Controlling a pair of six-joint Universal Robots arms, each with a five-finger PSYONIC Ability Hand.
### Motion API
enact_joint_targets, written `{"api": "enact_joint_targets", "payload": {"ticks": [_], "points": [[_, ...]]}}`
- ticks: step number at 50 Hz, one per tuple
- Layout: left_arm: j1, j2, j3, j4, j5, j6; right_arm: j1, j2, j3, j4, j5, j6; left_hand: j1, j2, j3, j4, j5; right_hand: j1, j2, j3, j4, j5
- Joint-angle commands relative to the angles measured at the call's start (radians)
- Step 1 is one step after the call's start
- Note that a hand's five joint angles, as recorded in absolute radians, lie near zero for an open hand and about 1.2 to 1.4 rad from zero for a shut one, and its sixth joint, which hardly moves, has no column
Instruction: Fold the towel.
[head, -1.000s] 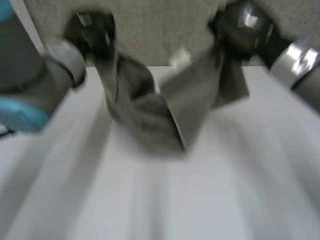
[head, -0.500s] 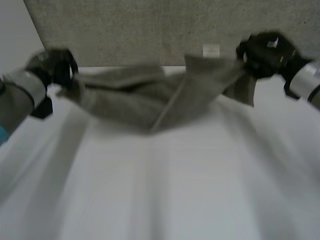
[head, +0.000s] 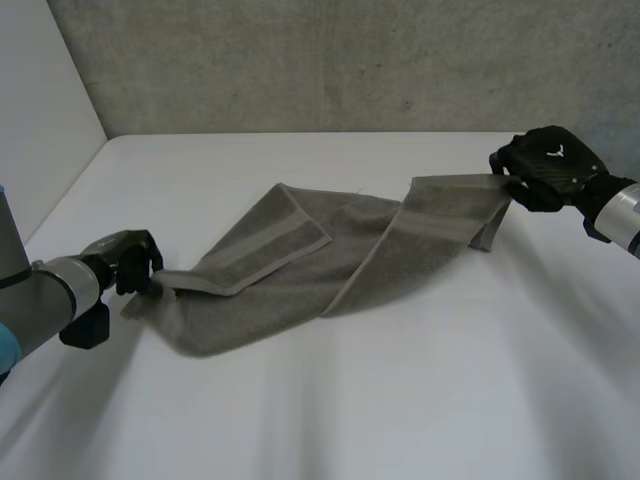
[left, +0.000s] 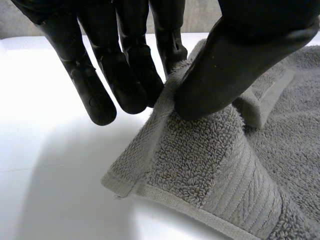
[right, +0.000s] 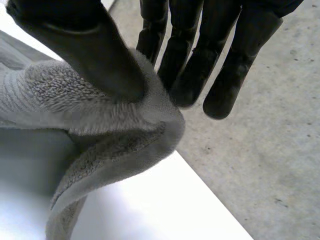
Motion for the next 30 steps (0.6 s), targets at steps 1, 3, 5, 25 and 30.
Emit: {"api": "enact_joint_targets", "payload": {"ticks": [1,3,5,25,30], "points": [[-0.001,-0.008,-0.025,0.007,0.004,-0.001,-0.010,0.008,0.040,0.007,-0.062,0.002,-0.452,-0.506,-0.520,-0.547,-0.499,-0.747,-0.741,-0.768,-0.762,-0.751],[0.002,-0.005,-0.025,0.012,0.004,0.001,-0.012,-0.006,0.051,0.007,-0.059,0.008,-0.518,-0.571,-0.586,-0.613,-0.565,-0.765,-0.759,-0.786,-0.780,-0.769],[0.008,0.003,-0.024,0.014,0.005,0.001,-0.010,-0.029,0.053,0.017,-0.048,0.011,-0.527,-0.581,-0.596,-0.622,-0.574,-0.783,-0.776,-0.804,-0.797,-0.786],[0.056,0.223,-0.148,0.012,0.138,0.114,0.201,-0.099,-0.145,0.355,0.417,0.142,-0.513,-0.566,-0.581,-0.608,-0.560,-0.783,-0.776,-0.804,-0.797,-0.786],[0.068,0.268,-0.240,0.015,0.180,0.312,0.293,0.030,-0.290,0.441,0.501,0.052,-0.516,-0.569,-0.584,-0.611,-0.562,-0.780,-0.773,-0.801,-0.795,-0.783]]}}
